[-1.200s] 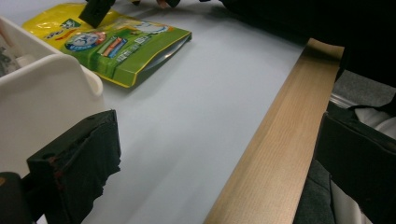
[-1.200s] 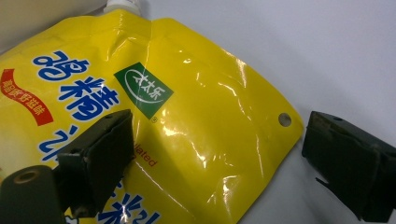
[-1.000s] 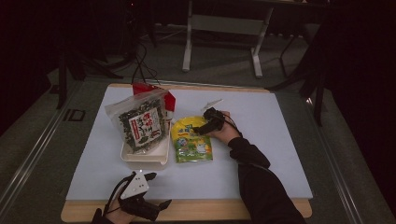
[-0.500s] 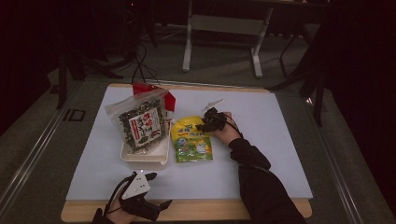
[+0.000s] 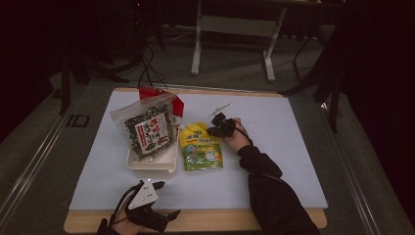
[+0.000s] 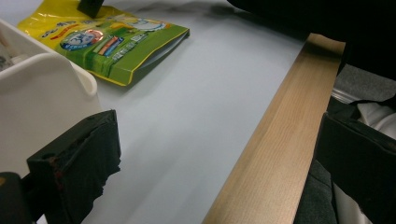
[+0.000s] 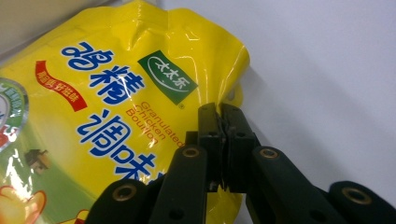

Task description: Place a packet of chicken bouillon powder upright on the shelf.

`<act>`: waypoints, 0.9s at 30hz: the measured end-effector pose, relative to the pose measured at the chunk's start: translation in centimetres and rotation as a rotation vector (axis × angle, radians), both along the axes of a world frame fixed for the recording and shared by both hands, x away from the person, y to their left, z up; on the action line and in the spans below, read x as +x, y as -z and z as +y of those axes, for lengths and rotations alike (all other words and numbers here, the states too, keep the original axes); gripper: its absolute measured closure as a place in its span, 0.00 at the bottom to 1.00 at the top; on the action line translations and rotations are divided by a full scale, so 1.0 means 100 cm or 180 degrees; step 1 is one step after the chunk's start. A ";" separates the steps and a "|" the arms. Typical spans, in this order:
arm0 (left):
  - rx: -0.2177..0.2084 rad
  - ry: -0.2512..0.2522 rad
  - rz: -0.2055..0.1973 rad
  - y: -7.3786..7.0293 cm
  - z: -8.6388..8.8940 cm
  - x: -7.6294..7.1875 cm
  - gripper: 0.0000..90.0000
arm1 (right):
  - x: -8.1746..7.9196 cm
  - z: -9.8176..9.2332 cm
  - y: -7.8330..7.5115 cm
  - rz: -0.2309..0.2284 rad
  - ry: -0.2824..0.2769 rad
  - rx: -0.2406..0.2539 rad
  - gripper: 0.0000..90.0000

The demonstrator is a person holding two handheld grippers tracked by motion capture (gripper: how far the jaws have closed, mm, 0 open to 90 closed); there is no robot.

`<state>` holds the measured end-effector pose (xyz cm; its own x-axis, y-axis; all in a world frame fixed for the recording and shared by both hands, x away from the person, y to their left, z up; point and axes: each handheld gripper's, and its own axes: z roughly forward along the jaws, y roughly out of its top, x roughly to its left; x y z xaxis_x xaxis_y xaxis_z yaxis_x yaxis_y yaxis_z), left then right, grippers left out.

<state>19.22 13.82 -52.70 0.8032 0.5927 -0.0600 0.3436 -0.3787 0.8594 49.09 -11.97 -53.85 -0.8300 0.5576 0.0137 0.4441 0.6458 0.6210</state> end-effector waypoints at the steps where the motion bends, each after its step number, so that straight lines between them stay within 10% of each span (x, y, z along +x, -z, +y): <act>1: -0.0010 -0.0002 0.0008 0.000 0.000 0.001 0.02 | 0.000 -0.001 -0.001 0.0015 0.0020 0.0023 0.99; 27: 0.0021 -0.0006 0.0025 0.001 -0.003 0.003 0.02 | -0.043 -0.036 -0.055 -0.0283 -0.0186 0.0182 1.00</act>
<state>19.50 13.47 -52.83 0.8016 0.5946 -0.0624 0.3512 -0.3838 0.8540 44.80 -15.56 -48.34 -0.8604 0.5087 -0.0312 0.3482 0.6315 0.6928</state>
